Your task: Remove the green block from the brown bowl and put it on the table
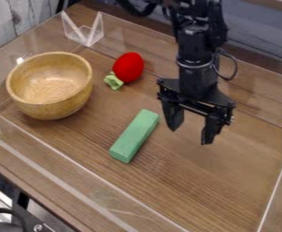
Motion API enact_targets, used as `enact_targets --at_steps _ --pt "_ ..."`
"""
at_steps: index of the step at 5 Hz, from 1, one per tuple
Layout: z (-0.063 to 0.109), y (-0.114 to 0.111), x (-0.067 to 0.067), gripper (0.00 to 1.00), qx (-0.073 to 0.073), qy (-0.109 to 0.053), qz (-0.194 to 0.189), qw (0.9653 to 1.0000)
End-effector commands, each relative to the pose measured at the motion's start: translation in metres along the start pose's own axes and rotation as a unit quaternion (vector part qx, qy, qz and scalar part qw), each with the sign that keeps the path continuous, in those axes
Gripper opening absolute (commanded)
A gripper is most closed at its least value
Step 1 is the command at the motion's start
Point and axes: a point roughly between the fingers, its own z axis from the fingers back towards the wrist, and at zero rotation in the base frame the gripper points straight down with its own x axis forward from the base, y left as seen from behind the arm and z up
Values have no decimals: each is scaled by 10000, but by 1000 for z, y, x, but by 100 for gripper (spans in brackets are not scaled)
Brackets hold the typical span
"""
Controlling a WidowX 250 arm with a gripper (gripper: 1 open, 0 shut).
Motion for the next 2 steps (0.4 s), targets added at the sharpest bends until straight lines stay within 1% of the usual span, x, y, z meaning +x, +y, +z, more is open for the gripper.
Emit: enact_targets --at_steps 1,2 --pt "12 -4 12 100 27 -282 -134 9995" --pt "12 -3 13 100 38 -296 -156 9994"
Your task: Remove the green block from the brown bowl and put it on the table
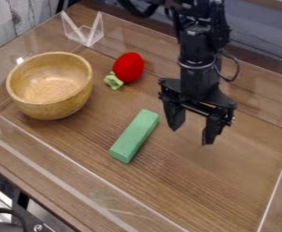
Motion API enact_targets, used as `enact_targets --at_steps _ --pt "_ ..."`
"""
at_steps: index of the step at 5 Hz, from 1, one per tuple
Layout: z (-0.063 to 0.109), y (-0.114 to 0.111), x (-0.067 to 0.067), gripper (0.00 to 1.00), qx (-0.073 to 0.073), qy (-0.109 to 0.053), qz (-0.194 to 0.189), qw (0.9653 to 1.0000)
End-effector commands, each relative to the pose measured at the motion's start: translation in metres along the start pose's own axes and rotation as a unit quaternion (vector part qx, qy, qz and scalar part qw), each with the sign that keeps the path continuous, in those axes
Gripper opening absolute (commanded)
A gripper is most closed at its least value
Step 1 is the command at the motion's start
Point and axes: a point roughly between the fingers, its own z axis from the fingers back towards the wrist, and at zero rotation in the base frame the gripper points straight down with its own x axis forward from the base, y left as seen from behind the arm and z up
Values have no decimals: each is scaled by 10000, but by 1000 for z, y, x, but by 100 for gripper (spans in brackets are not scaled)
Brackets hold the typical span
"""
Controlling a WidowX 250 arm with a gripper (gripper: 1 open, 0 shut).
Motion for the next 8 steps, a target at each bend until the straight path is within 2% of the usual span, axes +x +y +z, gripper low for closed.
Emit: enact_targets --at_steps 1,5,6,8 --pt "9 -3 9 100 24 -208 -129 9997" --pt "7 -3 9 100 71 -187 -267 9994" --pt "5 -7 9 100 127 -134 -216 9996" --pt "13 -26 7 100 383 -109 -53 9992"
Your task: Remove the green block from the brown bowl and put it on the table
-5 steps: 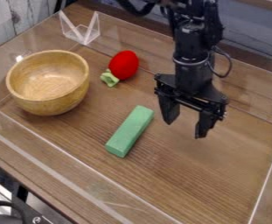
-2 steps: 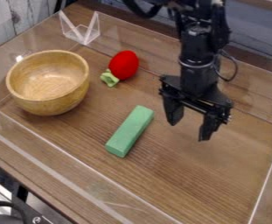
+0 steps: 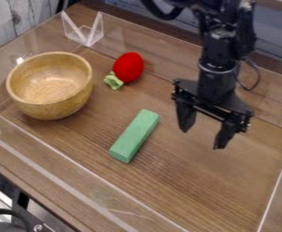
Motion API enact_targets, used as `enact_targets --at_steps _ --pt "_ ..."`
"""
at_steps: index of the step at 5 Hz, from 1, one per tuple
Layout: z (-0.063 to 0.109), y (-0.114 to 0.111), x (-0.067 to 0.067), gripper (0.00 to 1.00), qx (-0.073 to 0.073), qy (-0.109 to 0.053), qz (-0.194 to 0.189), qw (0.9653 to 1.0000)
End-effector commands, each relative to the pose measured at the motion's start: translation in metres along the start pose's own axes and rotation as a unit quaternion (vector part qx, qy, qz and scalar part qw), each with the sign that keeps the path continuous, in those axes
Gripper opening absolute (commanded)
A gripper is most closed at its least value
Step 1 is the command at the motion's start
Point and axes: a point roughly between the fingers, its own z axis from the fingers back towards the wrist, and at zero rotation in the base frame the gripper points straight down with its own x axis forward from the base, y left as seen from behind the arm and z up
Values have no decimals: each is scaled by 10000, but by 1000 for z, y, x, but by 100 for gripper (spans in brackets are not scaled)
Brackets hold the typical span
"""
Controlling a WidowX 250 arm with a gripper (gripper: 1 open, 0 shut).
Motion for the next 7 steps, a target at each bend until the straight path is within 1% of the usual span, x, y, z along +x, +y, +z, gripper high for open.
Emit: enact_targets --at_steps 1,2,3,5,7 --pt "20 -11 7 100 77 -284 94 9995" --pt "23 -19 6 100 152 -322 172 9992" --pt "23 -24 5 100 196 -395 225 9988" --pt "18 -26 7 100 262 -492 273 9981" --pt "10 -24 10 100 284 -524 328 9977"
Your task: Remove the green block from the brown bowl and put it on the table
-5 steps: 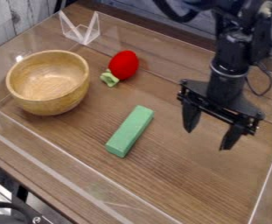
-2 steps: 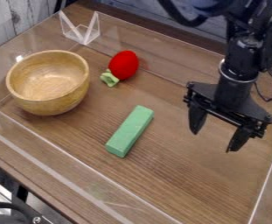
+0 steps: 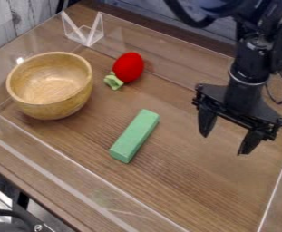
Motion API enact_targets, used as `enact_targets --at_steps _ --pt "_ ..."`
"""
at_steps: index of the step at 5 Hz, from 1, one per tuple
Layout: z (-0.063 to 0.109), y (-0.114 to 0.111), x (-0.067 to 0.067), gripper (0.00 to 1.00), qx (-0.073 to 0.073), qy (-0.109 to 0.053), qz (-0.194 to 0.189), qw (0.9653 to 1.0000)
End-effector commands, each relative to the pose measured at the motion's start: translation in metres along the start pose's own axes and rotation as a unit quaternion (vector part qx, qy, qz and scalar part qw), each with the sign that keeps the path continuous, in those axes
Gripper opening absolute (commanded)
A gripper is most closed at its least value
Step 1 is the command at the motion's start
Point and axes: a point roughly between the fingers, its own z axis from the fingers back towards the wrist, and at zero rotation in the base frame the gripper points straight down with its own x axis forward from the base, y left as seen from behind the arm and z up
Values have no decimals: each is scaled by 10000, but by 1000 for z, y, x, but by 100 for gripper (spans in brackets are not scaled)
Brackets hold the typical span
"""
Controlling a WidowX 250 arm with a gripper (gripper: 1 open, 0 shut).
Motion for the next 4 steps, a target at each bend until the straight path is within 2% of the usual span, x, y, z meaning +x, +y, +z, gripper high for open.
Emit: enact_targets --at_steps 1,2,3,4 --pt "3 -1 4 100 -28 -149 -11 9999" --pt "-1 0 5 100 -23 -159 18 9999" --pt "-2 1 5 0 -12 -185 49 9998" --pt "8 -3 3 0 71 -260 193 9995"
